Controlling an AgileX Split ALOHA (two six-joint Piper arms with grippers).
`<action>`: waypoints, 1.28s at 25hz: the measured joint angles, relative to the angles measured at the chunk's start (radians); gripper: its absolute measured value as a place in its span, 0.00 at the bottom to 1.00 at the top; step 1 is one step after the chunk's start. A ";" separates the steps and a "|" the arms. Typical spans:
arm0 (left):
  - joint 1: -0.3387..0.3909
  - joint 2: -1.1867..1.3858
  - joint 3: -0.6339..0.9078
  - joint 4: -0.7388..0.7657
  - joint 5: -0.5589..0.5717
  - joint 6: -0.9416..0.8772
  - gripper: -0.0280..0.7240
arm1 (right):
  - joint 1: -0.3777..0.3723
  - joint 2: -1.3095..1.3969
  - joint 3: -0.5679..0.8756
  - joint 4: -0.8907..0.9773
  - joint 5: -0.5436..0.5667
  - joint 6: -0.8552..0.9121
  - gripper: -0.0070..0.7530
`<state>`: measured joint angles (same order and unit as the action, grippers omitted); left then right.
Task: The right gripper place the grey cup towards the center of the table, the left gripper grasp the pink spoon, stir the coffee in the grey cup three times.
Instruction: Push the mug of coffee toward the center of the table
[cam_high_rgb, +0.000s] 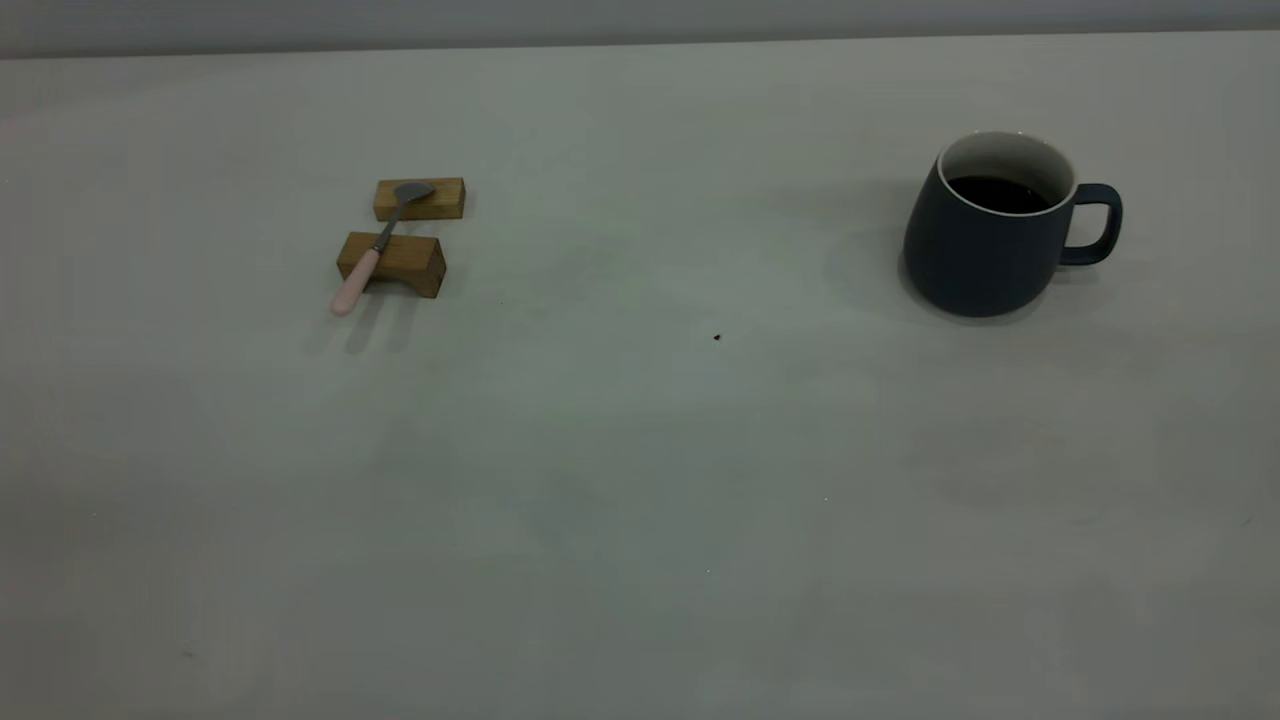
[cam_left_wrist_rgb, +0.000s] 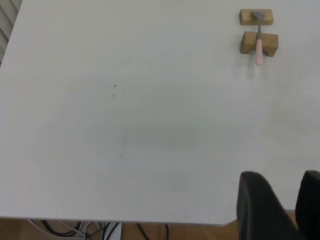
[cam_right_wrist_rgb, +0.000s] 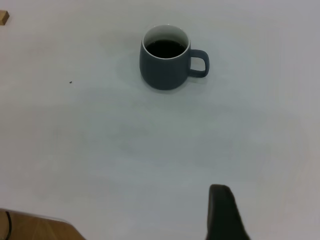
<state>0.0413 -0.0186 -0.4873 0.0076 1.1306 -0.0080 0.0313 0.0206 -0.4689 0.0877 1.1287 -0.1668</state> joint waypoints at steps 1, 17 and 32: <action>0.000 0.000 0.000 0.000 0.000 0.000 0.38 | 0.000 0.000 0.000 0.000 0.000 0.000 0.66; 0.000 0.000 0.000 0.000 0.000 0.000 0.38 | 0.000 0.290 -0.025 0.062 -0.136 0.121 0.66; 0.000 0.000 0.000 0.000 0.000 0.000 0.38 | 0.000 1.335 -0.370 0.065 -0.575 -0.330 0.66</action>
<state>0.0413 -0.0186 -0.4873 0.0076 1.1306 -0.0080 0.0313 1.3552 -0.8385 0.1525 0.5534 -0.4963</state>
